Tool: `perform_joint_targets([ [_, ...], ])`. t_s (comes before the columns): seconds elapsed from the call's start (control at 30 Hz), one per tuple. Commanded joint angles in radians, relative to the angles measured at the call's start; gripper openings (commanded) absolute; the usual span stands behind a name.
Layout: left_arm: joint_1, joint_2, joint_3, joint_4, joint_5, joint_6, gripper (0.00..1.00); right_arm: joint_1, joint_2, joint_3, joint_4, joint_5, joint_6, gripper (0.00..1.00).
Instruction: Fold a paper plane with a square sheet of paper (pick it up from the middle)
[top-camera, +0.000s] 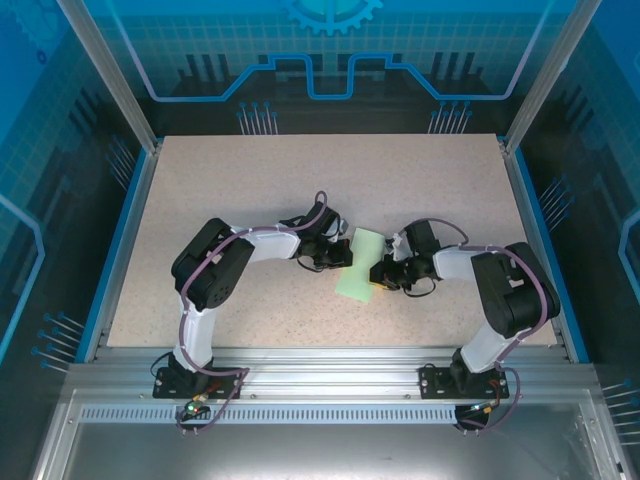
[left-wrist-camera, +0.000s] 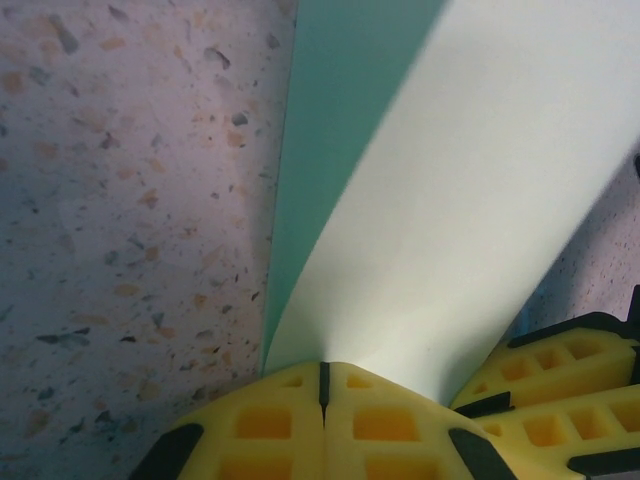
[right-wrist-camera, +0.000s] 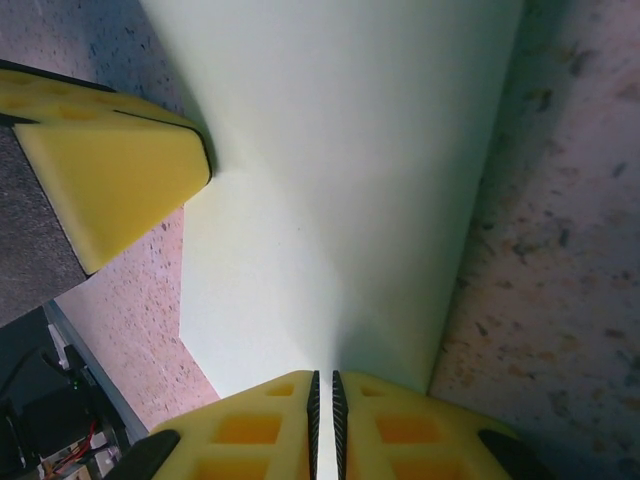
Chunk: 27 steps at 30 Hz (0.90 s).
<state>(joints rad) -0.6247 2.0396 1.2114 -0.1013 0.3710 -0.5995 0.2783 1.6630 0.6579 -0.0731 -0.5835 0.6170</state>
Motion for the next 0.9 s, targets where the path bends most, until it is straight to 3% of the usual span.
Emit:
perform_joint_targets([
  [0.0,-0.01,0.055,-0.003,-0.098,-0.033,0.023,0.0,-0.017,-0.001,0.02,-0.072,0.037,-0.023,0.15],
  [0.23,-0.01,0.056,-0.005,-0.095,-0.034,0.021,0.0,-0.048,-0.072,0.066,-0.056,-0.029,-0.023,0.16],
  [0.87,-0.01,0.057,-0.006,-0.104,-0.036,0.029,0.0,-0.077,0.11,0.094,-0.029,0.001,-0.03,0.15],
])
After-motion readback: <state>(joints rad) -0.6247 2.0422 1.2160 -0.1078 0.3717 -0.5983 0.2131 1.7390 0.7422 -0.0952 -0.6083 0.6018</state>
